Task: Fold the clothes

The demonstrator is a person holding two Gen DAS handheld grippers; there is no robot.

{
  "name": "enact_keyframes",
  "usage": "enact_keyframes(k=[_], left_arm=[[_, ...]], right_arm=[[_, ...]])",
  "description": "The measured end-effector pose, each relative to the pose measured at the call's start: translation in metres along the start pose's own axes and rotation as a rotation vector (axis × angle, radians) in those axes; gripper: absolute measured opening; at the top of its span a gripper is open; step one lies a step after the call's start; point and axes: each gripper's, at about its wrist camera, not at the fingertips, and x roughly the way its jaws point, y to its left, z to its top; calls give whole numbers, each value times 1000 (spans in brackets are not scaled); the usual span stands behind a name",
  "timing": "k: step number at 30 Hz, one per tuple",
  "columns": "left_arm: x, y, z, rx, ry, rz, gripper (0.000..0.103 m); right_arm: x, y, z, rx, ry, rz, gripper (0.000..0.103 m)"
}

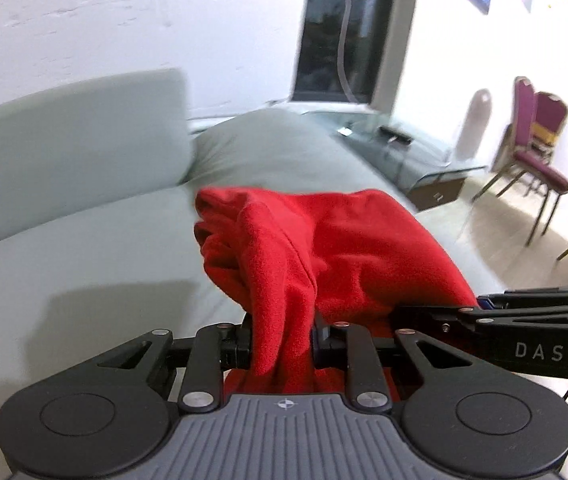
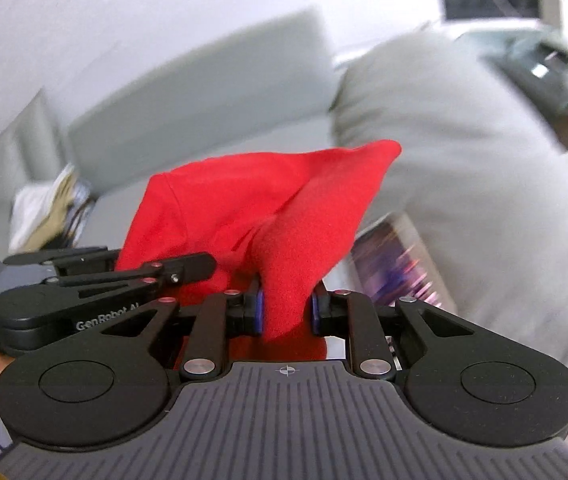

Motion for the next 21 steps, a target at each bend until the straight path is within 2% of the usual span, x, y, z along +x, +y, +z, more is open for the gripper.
enact_keyframes(k=[2,3,4,5,6,7,9,11,13,14,15,16,18,19,21], left_arm=[[34,0,3,-47,25,-28,24],[54,1,3,-77,55,-40,35],[76,3,0,-106,130,-35,44],[97,9,-7,-140,221,-5,45],[112,14,-17,-170,306,56,39],[119,21,-29,-190,363,115,40],[103,35,-46,-240,305,97,55],[85,44,-56,-280,273,88,55],[66,43,-61,-289,207,81,41],[58,40,-59,-265,155,44,37],[51,38,-56,-240,102,4,25],[46,32,-57,-207,64,-38,17],[44,8,-53,-97,22,-96,14],[50,-4,-54,-42,40,-78,15],[63,-27,-56,69,82,-34,14]], right_arm=[[-1,-21,10,30,-40,-32,22],[2,-32,14,48,-55,-47,23],[7,-47,15,76,-62,-61,27],[15,-58,14,104,-44,-81,32],[27,-74,12,148,0,-118,48],[34,-86,8,194,42,-168,59],[32,-110,-4,271,88,-226,58],[23,-127,-15,302,98,-255,59],[7,-136,-22,296,71,-262,59],[1,-138,-23,293,49,-251,58],[-4,-134,-25,276,18,-227,53],[-8,-129,-27,257,-11,-203,45],[-4,-111,-27,174,-40,-157,26],[-1,-102,-27,132,-51,-134,25],[18,-84,-30,74,27,-113,25]])
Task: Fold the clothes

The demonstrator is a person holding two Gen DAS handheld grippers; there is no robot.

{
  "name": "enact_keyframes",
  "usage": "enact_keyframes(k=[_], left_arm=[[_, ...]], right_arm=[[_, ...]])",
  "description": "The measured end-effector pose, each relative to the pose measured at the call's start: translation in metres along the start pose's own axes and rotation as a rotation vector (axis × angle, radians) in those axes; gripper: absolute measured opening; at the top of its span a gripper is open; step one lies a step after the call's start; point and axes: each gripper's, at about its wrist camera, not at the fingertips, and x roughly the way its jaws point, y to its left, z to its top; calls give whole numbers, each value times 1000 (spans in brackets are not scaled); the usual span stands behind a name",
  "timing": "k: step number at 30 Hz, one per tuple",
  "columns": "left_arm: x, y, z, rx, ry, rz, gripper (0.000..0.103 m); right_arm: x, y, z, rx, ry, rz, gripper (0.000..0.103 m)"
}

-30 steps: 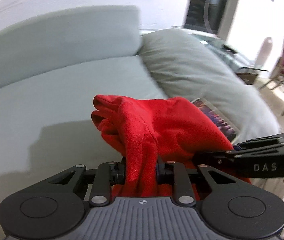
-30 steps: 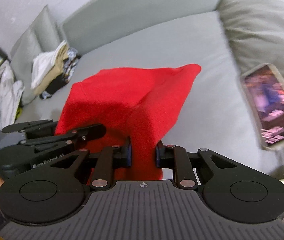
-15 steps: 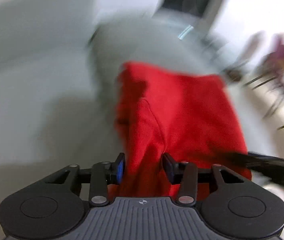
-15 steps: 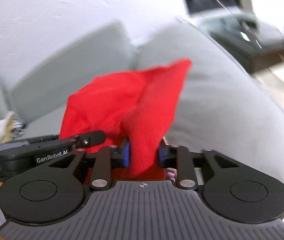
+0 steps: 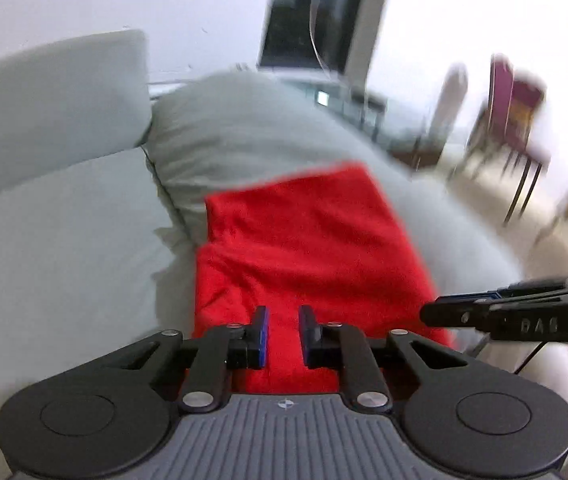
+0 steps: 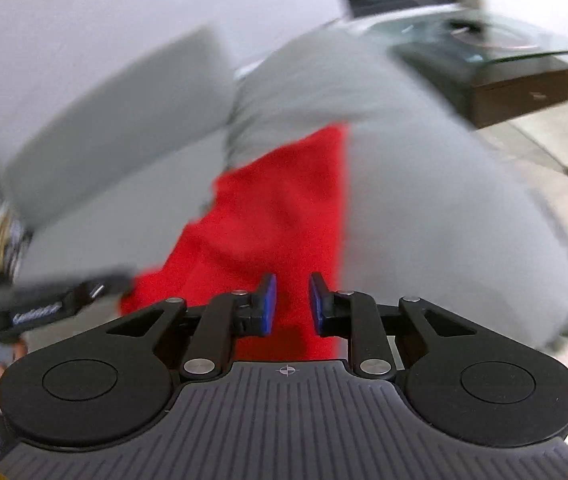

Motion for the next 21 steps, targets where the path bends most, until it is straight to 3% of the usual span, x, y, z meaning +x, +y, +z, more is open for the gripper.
enact_keyframes(k=[3,5,9,12,15,16,18,21], left_arm=[[21,-1,-16,-17,147,100,15],[11,3,-19,-46,138,101,18],[-16,0,-11,-60,162,113,20],[-50,-8,0,-72,142,120,35],[-98,-18,16,-85,58,84,48],[-110,-22,21,-86,37,76,57],[-137,-31,31,-87,-4,70,70],[-164,-42,40,-98,-1,92,85]], right_arm=[[27,14,-11,-33,138,-51,23],[34,12,-20,-27,185,-102,21],[18,10,-23,0,246,-99,37],[-16,15,-13,29,213,-28,59],[-59,38,8,-23,158,-23,71],[-74,46,15,-47,141,-29,76],[-99,62,25,-103,118,-58,78],[-129,82,37,-163,105,-88,79]])
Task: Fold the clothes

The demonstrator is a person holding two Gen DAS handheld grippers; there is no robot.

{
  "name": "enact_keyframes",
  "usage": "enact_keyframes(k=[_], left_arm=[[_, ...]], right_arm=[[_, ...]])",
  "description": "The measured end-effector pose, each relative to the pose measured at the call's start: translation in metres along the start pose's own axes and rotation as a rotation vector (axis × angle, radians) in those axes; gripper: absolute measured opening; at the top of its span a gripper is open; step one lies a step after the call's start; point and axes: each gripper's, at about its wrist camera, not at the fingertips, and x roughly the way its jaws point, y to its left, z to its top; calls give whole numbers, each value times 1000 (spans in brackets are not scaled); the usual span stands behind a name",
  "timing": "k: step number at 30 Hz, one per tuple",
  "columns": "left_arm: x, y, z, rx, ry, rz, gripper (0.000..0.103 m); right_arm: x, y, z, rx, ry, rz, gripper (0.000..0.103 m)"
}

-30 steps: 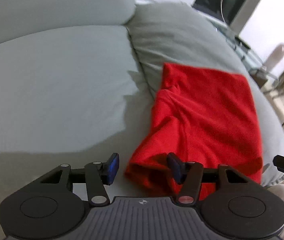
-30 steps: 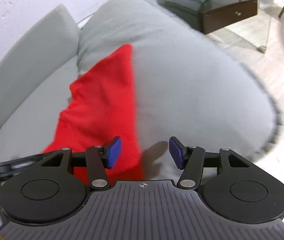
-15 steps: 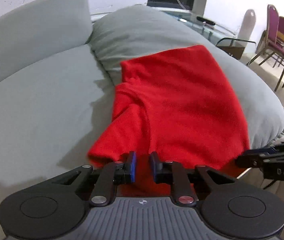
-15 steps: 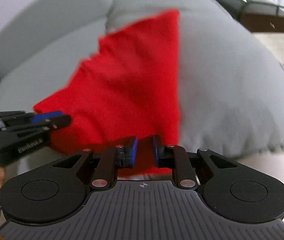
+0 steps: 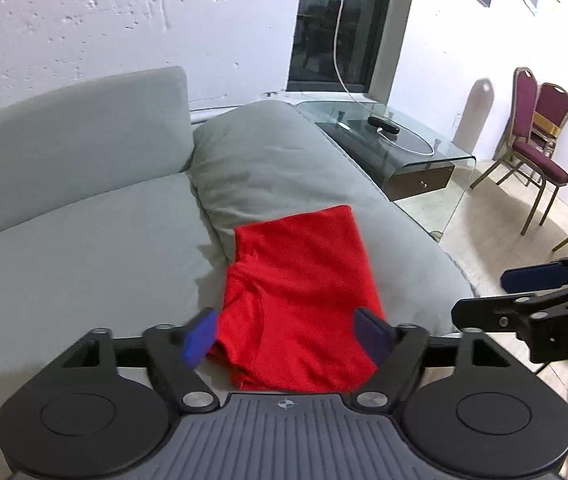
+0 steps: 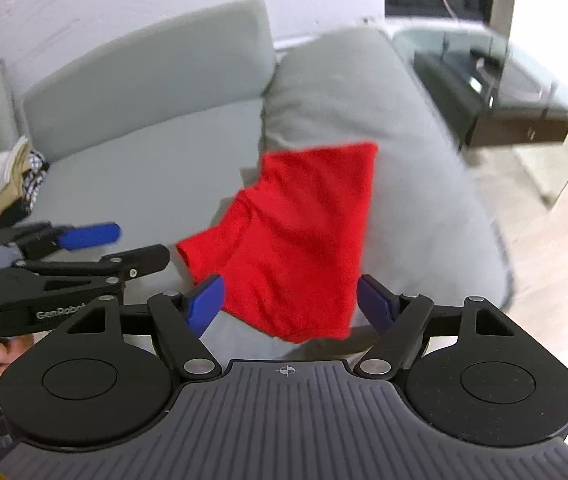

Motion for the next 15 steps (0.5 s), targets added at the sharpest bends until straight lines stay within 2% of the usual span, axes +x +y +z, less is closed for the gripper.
enact_keyframes(k=[1,4,8,15], left_arm=[[-8,-2,1,-11,4,7,89],[-27,-8,3,-37,8,-10,89],[-47,-20,0,-37,0,-25,92],[-63,-29,-3,-73,-29,28,96]], right_arm=[[-11,3,3,-11,-1,-4,81],[-39,11,5,-27,-1,-5,81],[-66,25,0,-93,-23,-51,82],[-99,41,-6,-177,-21,-117,84]])
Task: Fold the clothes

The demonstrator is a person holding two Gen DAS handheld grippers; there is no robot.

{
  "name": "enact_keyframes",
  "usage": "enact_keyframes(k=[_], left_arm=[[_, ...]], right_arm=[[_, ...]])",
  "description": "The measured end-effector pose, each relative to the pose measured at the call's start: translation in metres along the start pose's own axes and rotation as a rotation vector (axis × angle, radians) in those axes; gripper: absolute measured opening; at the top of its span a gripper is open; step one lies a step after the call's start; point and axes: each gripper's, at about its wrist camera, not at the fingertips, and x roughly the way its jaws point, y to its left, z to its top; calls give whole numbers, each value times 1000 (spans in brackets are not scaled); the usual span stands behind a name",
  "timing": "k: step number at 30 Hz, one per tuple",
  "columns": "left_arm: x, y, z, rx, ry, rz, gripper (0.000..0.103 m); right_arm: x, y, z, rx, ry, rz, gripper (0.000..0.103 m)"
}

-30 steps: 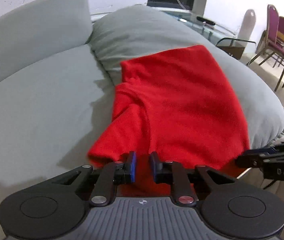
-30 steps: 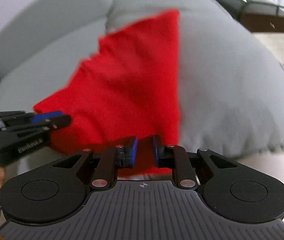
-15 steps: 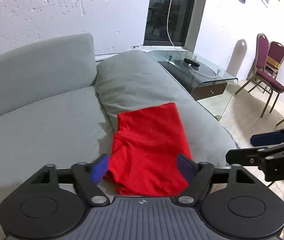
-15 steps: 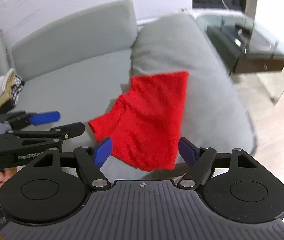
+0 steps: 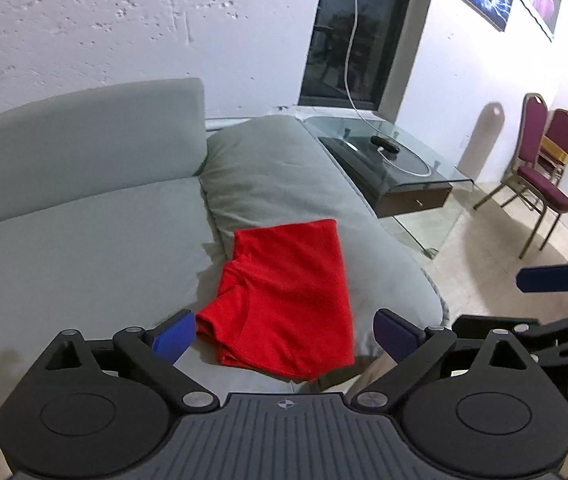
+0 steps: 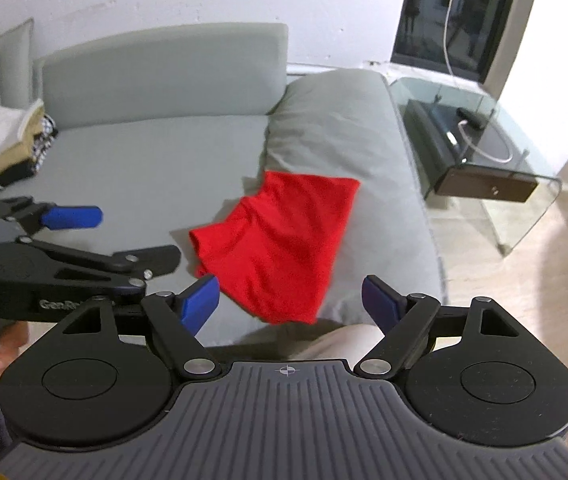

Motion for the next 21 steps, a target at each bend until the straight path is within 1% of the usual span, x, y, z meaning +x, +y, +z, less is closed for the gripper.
enact_keyframes(k=[3,7,21], left_arm=[[1,-3,-3,11,-9,21,96],[7,-4,-6,-2,14,21,96],[17,-11,-7,11,29,28,96]], right_arm=[[1,0,-3,-4,9,-8,84],[4,0,-8,-1,22,-9,84],[14,-2,-18,27,39,-27,84]])
